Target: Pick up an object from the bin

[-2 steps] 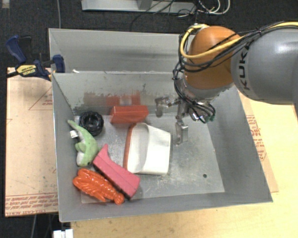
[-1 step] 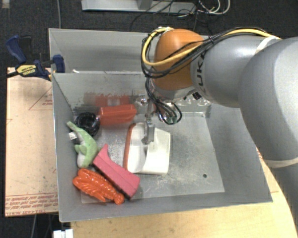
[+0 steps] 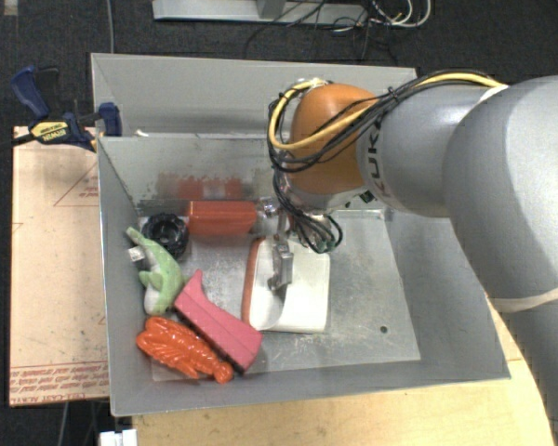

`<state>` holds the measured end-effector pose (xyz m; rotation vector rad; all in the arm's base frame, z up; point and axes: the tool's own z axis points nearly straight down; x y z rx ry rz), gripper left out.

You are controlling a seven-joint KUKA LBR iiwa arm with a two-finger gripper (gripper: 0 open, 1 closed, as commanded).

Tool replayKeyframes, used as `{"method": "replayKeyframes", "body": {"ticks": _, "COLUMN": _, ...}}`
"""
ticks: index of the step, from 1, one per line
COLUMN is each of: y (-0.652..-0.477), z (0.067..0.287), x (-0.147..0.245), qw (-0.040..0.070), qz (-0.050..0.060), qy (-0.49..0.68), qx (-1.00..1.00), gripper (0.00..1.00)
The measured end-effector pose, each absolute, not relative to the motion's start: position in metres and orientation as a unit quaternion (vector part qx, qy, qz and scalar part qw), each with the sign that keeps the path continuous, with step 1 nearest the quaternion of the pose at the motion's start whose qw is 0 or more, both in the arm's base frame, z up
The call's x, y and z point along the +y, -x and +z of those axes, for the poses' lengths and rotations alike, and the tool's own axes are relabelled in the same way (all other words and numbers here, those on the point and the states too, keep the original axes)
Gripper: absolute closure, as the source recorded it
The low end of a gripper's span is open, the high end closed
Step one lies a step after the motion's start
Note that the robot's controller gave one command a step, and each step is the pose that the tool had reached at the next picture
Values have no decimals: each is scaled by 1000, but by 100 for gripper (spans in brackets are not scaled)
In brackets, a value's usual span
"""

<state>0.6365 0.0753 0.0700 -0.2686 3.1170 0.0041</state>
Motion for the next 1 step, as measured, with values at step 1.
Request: {"method": "replayKeyframes", "body": {"ticks": 1, "y": -629, "z": 71, "x": 11, "qw": 4, "qz": 2, "qy": -119, "qx": 993, "gripper": 100}}
